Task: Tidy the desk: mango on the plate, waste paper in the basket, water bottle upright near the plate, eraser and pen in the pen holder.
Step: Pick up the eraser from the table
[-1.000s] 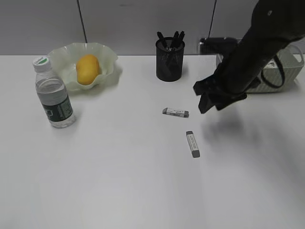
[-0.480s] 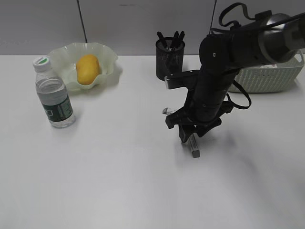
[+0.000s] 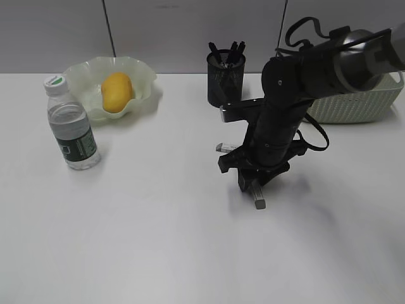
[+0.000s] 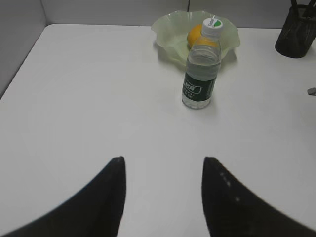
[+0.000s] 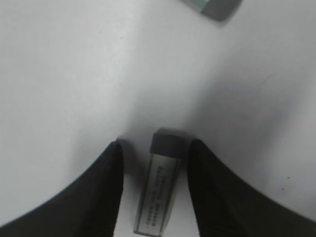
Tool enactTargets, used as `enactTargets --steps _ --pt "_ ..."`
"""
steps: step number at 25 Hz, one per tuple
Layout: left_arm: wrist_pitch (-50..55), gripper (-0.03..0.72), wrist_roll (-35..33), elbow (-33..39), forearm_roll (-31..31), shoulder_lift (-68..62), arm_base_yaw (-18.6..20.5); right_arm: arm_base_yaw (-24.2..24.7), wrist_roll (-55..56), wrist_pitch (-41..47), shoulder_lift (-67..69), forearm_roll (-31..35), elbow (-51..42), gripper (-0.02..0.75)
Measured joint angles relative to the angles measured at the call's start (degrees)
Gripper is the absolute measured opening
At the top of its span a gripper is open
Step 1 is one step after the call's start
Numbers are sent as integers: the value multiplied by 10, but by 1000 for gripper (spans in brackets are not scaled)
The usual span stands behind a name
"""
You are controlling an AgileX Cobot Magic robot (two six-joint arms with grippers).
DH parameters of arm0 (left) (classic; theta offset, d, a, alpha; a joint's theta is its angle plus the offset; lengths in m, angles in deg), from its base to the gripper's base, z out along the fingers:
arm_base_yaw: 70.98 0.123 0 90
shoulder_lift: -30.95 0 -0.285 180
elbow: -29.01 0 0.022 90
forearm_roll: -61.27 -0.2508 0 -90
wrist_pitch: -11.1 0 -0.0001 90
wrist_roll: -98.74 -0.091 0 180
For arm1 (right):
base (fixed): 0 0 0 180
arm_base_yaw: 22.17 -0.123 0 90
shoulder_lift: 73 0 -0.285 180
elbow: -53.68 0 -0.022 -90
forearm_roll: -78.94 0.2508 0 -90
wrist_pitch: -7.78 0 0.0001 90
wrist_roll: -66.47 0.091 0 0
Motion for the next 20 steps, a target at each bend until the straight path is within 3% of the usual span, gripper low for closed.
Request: enactTargets --steps 4,7,13,16,20 --pt "0 373 0 0 0 0 0 0 10 -5 1 1 1 301" --pt "0 373 0 0 0 0 0 0 10 -10 1 1 1 170" --pt "0 373 0 0 0 0 0 0 12 -35 -8 -6 -1 163" --pt "0 373 0 0 0 0 0 0 12 -99 -63 -46 -3 163" --pt "0 373 0 0 0 0 0 13 17 -288 -150 -99 0 163"
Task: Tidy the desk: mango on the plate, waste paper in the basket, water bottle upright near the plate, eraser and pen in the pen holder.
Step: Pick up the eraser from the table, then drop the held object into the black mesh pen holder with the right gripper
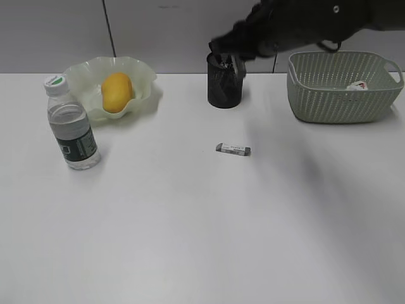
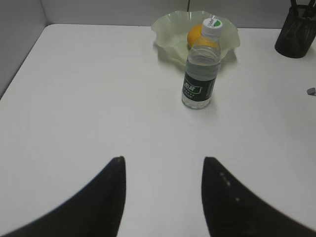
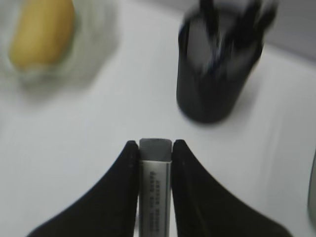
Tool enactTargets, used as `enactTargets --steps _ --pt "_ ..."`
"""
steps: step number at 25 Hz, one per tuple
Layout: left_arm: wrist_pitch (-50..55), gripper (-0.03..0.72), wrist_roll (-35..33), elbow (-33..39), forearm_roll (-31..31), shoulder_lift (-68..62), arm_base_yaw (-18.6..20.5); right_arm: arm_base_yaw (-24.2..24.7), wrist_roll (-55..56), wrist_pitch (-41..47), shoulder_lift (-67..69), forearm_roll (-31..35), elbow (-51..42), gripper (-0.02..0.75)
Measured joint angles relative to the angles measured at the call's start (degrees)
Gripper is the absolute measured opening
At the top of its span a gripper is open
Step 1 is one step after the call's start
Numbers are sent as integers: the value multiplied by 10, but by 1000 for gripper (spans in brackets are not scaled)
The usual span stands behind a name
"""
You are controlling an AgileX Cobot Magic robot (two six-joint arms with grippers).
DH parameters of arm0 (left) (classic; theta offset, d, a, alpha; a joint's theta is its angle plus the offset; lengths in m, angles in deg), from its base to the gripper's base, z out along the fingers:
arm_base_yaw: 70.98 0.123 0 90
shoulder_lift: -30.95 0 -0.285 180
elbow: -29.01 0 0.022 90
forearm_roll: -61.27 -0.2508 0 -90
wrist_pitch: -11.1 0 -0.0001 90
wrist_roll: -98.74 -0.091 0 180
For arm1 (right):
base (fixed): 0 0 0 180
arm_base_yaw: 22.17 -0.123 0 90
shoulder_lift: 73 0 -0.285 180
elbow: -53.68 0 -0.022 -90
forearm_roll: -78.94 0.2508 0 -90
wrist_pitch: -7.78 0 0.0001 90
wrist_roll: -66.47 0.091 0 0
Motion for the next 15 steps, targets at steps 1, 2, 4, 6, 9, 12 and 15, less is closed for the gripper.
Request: enactTargets --steps 1,2,4,6,9,12,15 --pt "0 373 0 0 0 0 0 8 1 -53 -8 -2 1 163" --pt "0 373 0 0 0 0 0 17 1 -94 -10 -2 2 163" --pt "0 371 0 0 0 0 0 42 1 -174 2 -6 4 163" --pt "0 364 0 0 0 0 0 63 2 -230 31 -6 15 163" --pt "0 356 0 0 0 0 0 80 2 -256 87 -4 57 163" --pt "0 353 0 0 0 0 0 81 2 -247 146 -11 121 163" --pt "0 351 0 0 0 0 0 80 4 -221 184 -15 183 163"
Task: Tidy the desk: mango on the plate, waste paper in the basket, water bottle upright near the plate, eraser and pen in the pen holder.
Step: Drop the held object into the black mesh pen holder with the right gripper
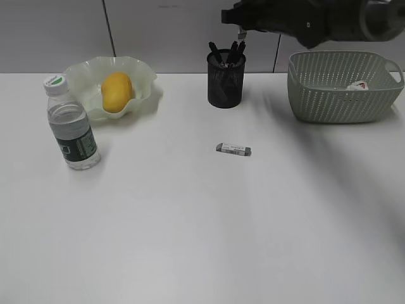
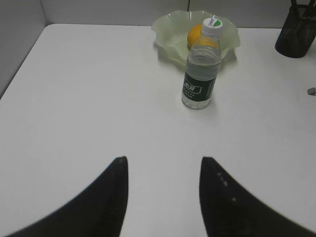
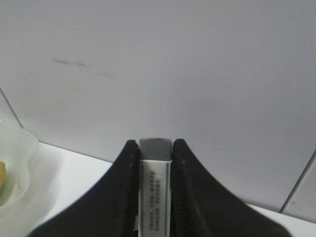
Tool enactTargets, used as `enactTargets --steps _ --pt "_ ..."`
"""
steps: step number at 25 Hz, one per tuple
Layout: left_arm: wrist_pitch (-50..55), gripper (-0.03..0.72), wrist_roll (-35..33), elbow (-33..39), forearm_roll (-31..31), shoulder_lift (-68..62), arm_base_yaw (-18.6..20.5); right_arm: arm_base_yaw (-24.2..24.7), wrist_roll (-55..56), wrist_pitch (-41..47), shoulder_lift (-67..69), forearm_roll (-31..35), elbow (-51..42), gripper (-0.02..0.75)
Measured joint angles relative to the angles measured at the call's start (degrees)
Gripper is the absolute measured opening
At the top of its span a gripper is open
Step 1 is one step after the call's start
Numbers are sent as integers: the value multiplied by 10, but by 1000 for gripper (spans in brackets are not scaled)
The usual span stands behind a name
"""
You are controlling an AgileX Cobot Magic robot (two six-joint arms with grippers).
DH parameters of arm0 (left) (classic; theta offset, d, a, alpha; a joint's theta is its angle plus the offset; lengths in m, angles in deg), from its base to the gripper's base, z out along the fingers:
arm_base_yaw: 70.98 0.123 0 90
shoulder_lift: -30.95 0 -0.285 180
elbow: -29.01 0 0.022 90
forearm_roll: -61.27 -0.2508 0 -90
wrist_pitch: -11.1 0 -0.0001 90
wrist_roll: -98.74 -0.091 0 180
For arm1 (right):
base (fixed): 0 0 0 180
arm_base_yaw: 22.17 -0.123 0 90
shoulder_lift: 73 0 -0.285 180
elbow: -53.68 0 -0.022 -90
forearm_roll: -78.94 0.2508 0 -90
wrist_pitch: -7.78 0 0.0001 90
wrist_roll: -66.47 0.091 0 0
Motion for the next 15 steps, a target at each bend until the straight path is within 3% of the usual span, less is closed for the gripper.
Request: enactTargets --steps 5,15 --pt "0 352 0 0 0 0 0 0 14 36 35 -2 63 163" --pt "0 352 0 0 0 0 0 -15 36 55 69 -2 68 163"
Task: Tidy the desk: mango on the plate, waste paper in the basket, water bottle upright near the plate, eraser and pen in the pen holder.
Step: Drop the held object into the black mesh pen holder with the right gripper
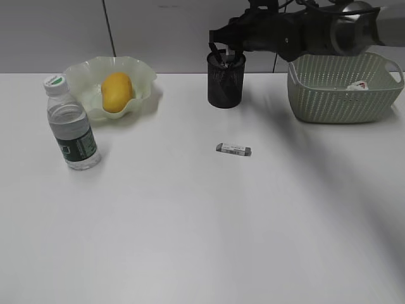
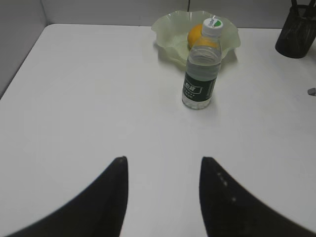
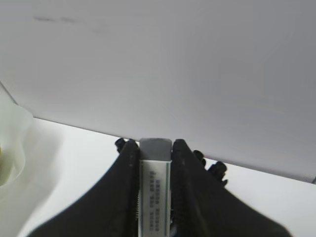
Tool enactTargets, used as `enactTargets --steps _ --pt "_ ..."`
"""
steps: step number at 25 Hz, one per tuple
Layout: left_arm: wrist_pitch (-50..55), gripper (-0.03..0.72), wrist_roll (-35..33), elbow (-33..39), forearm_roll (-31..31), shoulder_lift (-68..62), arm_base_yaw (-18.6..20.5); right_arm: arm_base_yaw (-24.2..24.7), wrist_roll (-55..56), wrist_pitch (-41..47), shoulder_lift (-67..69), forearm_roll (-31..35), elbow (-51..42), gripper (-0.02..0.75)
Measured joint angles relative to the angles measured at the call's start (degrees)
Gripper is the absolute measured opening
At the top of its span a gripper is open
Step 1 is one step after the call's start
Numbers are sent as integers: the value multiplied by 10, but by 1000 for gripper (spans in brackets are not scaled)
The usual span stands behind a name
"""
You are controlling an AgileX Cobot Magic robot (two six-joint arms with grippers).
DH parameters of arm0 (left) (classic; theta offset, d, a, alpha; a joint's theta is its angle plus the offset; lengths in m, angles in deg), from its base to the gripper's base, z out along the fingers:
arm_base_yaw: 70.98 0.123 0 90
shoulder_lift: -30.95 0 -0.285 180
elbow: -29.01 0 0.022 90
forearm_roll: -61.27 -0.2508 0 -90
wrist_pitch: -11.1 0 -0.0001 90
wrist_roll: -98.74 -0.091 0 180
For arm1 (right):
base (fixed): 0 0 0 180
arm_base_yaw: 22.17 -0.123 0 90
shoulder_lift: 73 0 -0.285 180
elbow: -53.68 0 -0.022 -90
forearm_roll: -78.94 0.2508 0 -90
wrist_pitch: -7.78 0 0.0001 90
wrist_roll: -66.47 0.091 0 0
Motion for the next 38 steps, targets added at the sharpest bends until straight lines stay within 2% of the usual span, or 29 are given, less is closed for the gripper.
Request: enactTargets --steps 7,18,23,38 --pt "0 352 0 0 0 0 0 -9 1 0 17 -3 1 163" --pt "0 282 0 0 0 0 0 -33 8 34 21 -4 2 163" --pt "0 276 0 0 0 0 0 -38 8 68 21 13 2 163" --pt "-1 277 0 0 1 0 0 -38 8 71 21 13 2 163"
